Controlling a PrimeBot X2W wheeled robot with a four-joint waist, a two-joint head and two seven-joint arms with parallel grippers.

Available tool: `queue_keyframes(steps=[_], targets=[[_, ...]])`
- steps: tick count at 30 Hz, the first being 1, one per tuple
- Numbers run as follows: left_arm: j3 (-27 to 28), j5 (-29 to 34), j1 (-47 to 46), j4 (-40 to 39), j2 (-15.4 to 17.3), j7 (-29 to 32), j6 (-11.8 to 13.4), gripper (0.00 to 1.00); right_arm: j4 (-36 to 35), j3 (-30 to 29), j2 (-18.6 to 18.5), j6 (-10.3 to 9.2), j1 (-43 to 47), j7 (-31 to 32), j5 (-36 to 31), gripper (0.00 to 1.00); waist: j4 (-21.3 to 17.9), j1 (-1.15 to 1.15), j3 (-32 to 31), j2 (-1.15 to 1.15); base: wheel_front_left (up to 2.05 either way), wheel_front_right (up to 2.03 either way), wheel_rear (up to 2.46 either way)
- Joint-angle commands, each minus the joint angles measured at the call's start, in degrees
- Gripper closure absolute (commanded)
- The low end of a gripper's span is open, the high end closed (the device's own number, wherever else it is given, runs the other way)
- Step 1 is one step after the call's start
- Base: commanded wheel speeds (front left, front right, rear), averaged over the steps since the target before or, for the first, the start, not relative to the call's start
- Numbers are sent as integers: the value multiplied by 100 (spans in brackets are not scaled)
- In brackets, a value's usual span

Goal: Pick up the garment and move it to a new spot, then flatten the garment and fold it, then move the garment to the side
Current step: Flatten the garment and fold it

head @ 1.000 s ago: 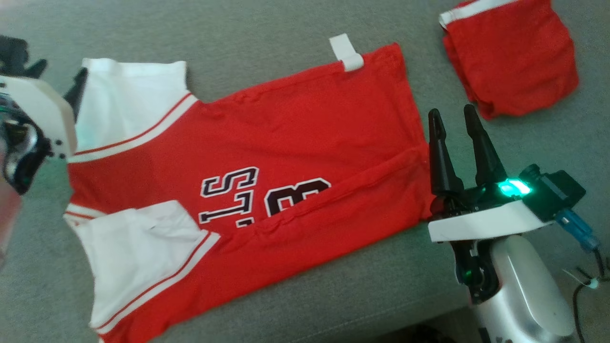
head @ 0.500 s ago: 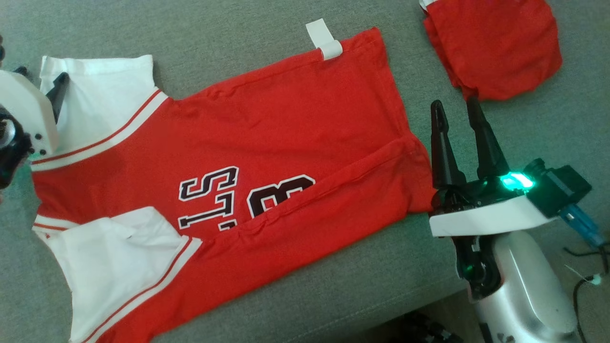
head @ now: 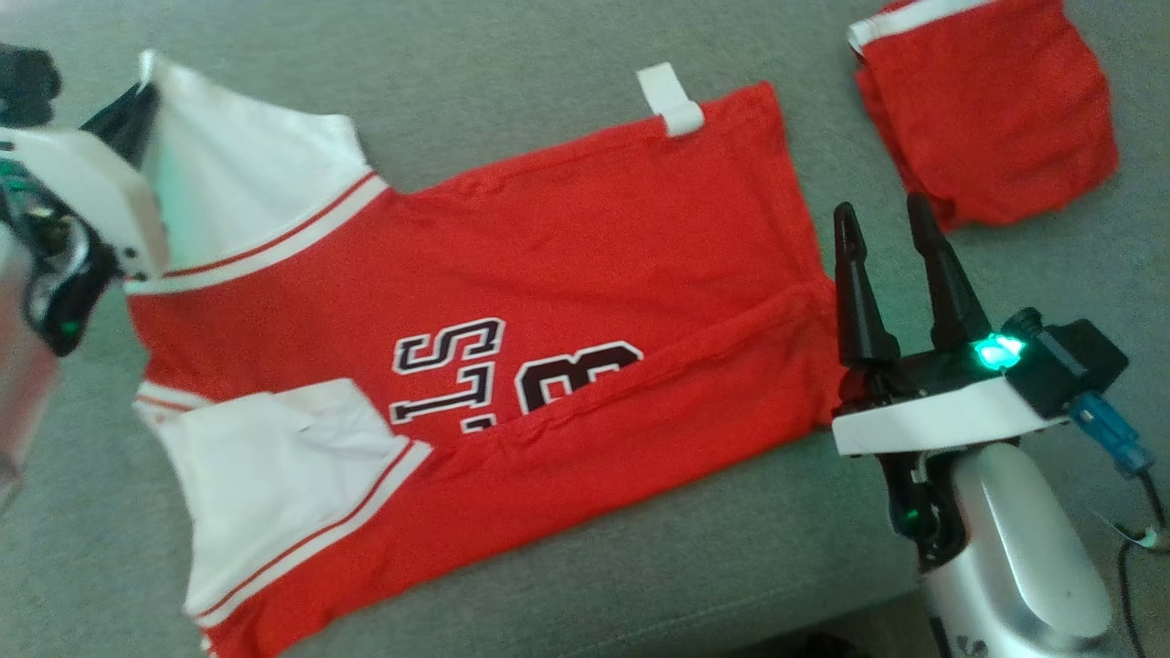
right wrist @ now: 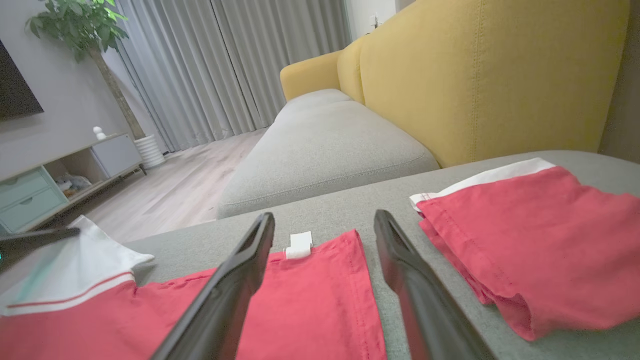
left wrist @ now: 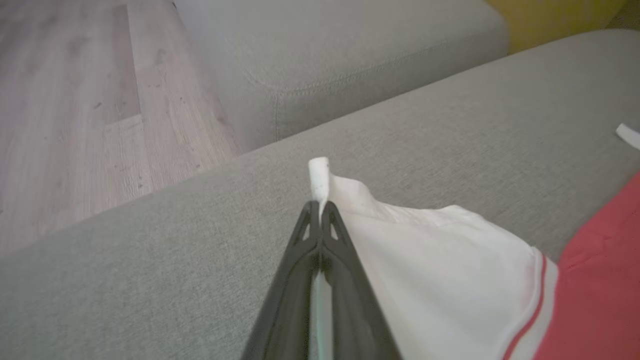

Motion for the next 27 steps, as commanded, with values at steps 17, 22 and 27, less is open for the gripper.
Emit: queue_keyframes(steps=[17, 22, 27], targets=[[-233, 478, 886, -2418, 5, -1351, 517, 100, 277, -1160, -519, 37, -1078, 1936, -1144, 0, 1707, 0, -783, 0, 0, 0, 0], [-346, 491, 1255, -3421, 131, -1184, 812, 100, 1387, -1345, -745, 37, -1676, 2848, -1320, 0, 1964, 0, -714, 0, 0, 0, 0], [-403, 510, 1315, -3890, 190, -1054, 910, 100, 2393, -1502, -877, 37, -2200, 3029, -1575, 0, 2096, 0, -561, 0, 0, 0, 0]])
